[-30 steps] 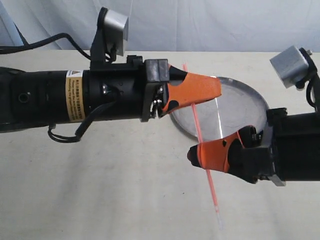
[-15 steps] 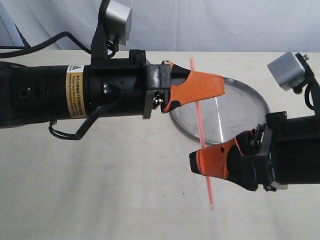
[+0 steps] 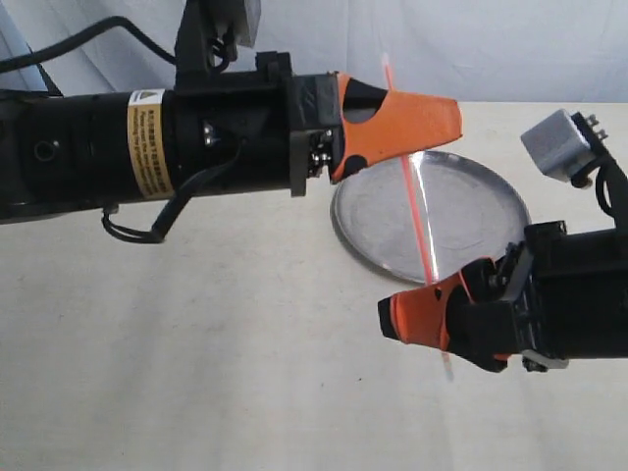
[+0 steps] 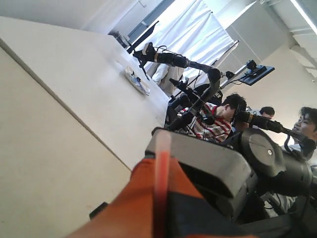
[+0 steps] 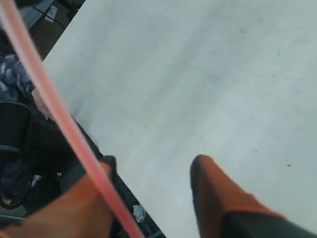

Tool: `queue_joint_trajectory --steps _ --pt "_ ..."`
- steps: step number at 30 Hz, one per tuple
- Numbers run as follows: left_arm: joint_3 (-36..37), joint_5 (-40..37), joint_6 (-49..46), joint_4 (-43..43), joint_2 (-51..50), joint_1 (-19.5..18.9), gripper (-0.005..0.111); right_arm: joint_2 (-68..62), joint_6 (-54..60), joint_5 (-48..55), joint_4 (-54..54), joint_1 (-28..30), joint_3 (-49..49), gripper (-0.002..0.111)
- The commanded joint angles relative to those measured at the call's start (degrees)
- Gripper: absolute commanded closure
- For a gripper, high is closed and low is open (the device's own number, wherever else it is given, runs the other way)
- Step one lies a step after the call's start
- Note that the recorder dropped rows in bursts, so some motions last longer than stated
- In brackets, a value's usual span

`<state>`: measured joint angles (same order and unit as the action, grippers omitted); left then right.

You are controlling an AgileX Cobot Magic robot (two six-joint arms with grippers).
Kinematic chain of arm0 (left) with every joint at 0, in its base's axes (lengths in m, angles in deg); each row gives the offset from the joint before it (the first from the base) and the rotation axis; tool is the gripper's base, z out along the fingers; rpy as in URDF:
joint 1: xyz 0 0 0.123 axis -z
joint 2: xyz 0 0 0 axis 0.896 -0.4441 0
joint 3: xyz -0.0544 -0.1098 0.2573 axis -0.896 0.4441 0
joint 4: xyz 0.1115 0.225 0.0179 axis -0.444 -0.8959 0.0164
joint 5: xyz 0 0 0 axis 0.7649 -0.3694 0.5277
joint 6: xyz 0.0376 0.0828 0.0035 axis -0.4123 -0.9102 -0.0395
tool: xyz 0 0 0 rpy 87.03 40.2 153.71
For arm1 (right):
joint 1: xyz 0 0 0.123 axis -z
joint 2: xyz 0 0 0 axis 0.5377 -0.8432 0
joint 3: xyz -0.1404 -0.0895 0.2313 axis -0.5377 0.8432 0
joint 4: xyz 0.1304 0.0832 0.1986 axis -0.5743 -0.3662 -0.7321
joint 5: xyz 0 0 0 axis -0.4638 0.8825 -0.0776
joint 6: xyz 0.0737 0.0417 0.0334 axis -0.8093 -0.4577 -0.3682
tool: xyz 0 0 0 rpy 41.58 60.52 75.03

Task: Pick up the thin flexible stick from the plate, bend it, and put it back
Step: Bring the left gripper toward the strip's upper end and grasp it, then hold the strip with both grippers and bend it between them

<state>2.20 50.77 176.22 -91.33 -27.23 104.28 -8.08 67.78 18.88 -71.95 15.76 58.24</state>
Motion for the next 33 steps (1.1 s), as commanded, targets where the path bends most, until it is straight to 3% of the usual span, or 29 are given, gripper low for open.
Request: queue_joint_trajectory --steps 1,9,13,18,23,28,33 --pt "-1.78 2.04 0.17 0.18 0.07 0.5 0.107 -0.04 -0.09 -0.16 -0.5 0.13 0.29 0.105" --pt "-1.78 -4.52 -0.62 -13.46 0.07 0.5 0.107 3.79 4.41 5.32 -8.84 0.13 -0.85 0.109" --pt "-1.78 -3.44 2.1 -16.44 0.07 0.59 0.107 8.52 4.41 1.64 -7.99 0.13 -2.83 0.109" --pt "-1.78 7.2 3.01 -12.73 0.07 0.59 0.107 11.39 -3.8 -7.96 2.99 0.13 -2.95 0.109" --pt "-2.84 10.78 2.86 -8.0 0.29 1.24 0.107 9.04 -16.99 -5.13 16.35 0.13 -2.95 0.109" --pt "-4.5 5.04 0.17 -8.92 0.29 1.9 0.107 6.13 -12.99 -0.02 9.64 0.13 -2.95 0.109" --pt "-4.61 -4.73 -0.49 -21.05 0.29 1.9 0.107 7.49 3.03 1.17 -9.12 0.13 -2.95 0.109"
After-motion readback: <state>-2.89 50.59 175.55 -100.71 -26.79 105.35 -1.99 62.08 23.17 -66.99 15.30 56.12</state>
